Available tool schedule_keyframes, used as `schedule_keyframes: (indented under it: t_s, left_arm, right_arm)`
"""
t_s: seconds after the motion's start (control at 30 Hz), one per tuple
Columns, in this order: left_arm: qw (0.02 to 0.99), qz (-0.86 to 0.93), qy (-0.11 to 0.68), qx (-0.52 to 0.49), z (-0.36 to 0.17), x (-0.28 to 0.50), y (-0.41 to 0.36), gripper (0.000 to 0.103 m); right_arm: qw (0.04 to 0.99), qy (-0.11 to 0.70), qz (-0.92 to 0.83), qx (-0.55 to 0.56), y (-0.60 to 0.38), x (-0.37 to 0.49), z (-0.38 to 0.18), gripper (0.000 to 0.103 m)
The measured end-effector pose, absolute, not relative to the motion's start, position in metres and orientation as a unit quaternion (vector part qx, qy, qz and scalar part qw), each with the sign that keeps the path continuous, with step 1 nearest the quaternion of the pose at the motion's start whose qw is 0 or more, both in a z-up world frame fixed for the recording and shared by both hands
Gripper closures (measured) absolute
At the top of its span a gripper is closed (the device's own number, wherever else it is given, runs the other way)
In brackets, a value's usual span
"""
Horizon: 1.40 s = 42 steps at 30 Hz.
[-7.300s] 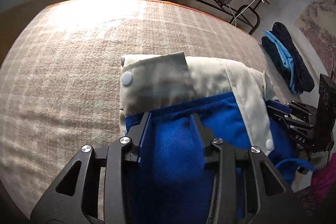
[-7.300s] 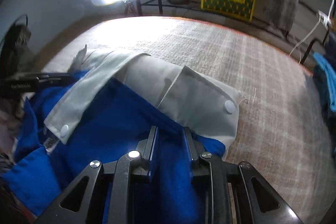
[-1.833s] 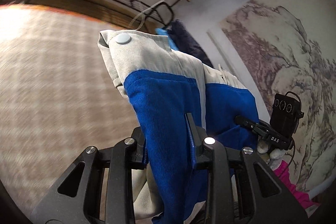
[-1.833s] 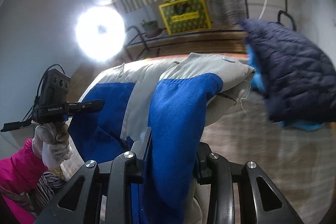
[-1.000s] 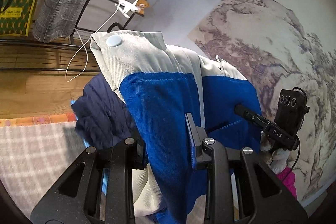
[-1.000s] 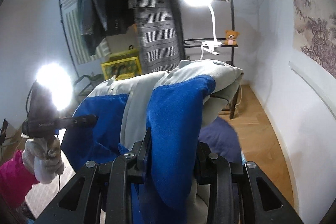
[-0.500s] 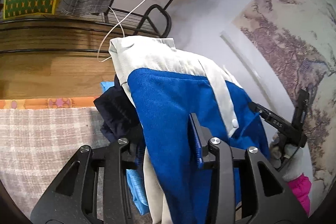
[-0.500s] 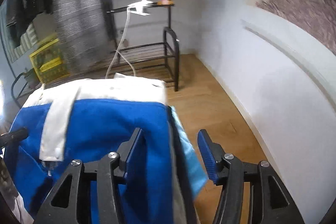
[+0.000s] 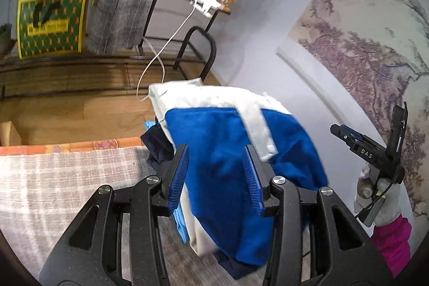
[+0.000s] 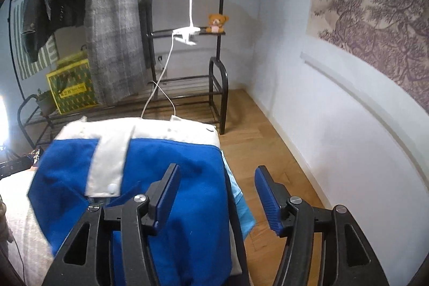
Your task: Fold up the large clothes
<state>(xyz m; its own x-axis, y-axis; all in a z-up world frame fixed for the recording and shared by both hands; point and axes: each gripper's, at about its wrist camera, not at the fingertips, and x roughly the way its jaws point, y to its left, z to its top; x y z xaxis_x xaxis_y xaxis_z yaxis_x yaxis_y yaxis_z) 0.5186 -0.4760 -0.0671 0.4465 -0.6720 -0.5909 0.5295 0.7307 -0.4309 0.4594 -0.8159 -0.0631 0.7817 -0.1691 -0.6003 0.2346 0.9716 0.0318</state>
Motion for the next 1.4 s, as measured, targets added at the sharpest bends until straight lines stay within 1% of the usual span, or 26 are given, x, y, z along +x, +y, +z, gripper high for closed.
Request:
schedule_keyframes:
  t_s: [0.33,0.4,0.53,0.57,0.6,0.67,0.73,0.83,0.87,0.9,0.97,1.0,1.03,1.07,1.1,1.17,1.23,1.27,1.33,1.4]
  left_arm:
    - [0.855,-0.394,0.329,-0.073,0.045,0.41,-0.422,0.062]
    - [0.859,-0.404,0.308,-0.06,0.07,0.373,-0.401,0.062]
    - [0.867,-0.414,0.276,-0.04,0.109,0.313,-0.363,0.062]
    - [0.867,-0.418,0.268,-0.039,0.119,0.296,-0.35,0.061]
    - [0.867,-0.422,0.261,-0.036,0.129,0.279,-0.338,0.058]
    - [0.87,-0.425,0.247,-0.033,0.147,0.25,-0.315,0.057]
    - [0.872,-0.429,0.235,-0.025,0.163,0.224,-0.296,0.057]
    - [0.873,-0.434,0.219,-0.021,0.185,0.185,-0.265,0.057]
    - [0.872,-0.437,0.219,-0.022,0.192,0.175,-0.255,0.053]
    - [0.872,-0.438,0.219,-0.026,0.196,0.167,-0.245,0.047]
    - [0.871,-0.44,0.218,-0.034,0.203,0.153,-0.225,0.045]
    - [0.871,-0.439,0.215,-0.035,0.206,0.145,-0.216,0.045]
    - [0.872,-0.438,0.215,-0.034,0.208,0.137,-0.207,0.045]
    - [0.872,-0.438,0.217,-0.033,0.209,0.131,-0.201,0.042]
    - [0.872,-0.437,0.22,-0.032,0.208,0.124,-0.194,0.036]
    - [0.876,-0.426,0.224,-0.033,0.203,0.115,-0.183,0.028]
    - [0.877,-0.418,0.233,-0.034,0.193,0.106,-0.173,0.027]
    - [0.877,-0.415,0.24,-0.035,0.187,0.102,-0.17,0.026]
    - [0.877,-0.407,0.252,-0.031,0.173,0.094,-0.164,0.02]
    - [0.881,-0.397,0.257,-0.024,0.16,0.087,-0.161,0.011]
  right_arm:
    - [0.961,0.253,-0.093,0.067,-0.766,0.359,0.04,0.041]
    - [0.961,0.247,-0.107,0.058,-0.744,0.33,0.061,0.038]
    - [0.968,0.23,-0.096,0.04,-0.703,0.278,0.09,0.036]
    - [0.97,0.223,-0.092,0.036,-0.691,0.26,0.098,0.035]
    - [0.972,0.218,-0.087,0.033,-0.682,0.249,0.104,0.034]
    - [0.975,0.206,-0.081,0.031,-0.664,0.218,0.119,0.033]
    - [0.978,0.194,-0.075,0.029,-0.648,0.189,0.133,0.029]
    - [0.981,0.178,-0.069,0.03,-0.628,0.149,0.151,0.029]
    - [0.981,0.176,-0.068,0.032,-0.622,0.135,0.157,0.029]
    - [0.982,0.175,-0.065,0.032,-0.617,0.126,0.161,0.028]
    - [0.983,0.168,-0.067,0.032,-0.607,0.101,0.168,0.022]
    - [0.983,0.166,-0.068,0.034,-0.604,0.093,0.169,0.017]
    - [0.984,0.163,-0.067,0.035,-0.6,0.084,0.171,0.016]
    - [0.984,0.162,-0.064,0.038,-0.595,0.073,0.172,0.016]
    - [0.984,0.163,-0.062,0.04,-0.593,0.068,0.172,0.016]
    - [0.983,0.166,-0.059,0.051,-0.585,0.053,0.168,0.015]
    - [0.981,0.172,-0.064,0.061,-0.581,0.047,0.162,0.003]
    - [0.98,0.175,-0.071,0.066,-0.576,0.043,0.155,0.001]
    - [0.979,0.178,-0.08,0.066,-0.567,0.037,0.146,0.0]
    - [0.977,0.18,-0.091,0.063,-0.558,0.035,0.138,0.0]
